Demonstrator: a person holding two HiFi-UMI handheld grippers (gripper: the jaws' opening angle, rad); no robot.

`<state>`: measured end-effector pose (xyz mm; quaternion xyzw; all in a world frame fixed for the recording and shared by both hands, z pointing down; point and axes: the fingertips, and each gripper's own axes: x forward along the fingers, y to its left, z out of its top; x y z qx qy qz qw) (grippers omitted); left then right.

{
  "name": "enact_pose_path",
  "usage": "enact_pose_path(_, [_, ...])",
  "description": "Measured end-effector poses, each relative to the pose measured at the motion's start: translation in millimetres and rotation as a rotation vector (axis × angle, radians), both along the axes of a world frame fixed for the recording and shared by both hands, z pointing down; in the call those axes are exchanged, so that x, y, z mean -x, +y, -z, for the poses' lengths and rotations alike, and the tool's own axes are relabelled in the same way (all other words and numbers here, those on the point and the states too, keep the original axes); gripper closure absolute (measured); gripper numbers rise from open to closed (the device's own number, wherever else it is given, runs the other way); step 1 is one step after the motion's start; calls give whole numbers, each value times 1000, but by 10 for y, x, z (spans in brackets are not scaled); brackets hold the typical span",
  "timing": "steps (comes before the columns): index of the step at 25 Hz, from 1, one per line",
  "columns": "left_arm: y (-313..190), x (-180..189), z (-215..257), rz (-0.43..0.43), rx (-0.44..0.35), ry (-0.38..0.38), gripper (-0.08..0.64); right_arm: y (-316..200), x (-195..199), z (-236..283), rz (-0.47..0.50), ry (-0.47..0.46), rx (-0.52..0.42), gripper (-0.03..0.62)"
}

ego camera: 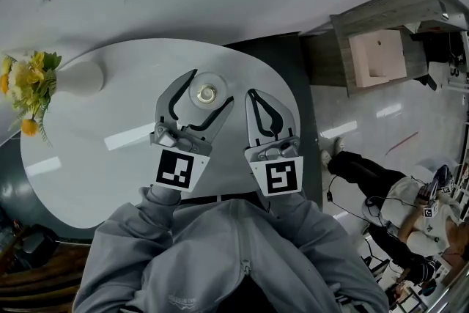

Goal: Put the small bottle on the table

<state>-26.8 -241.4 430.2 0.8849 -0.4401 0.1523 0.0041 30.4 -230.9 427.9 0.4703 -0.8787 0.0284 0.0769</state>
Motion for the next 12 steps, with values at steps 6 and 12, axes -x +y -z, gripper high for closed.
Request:
enact_pose_path(6, [-209, -44, -281, 1, 30, -11, 230, -217, -54, -258, 3, 5, 32, 565])
enact_pose_path(12, [-387, -62, -593, 14, 76, -8, 230, -400, -51, -511, 13, 11, 62, 565])
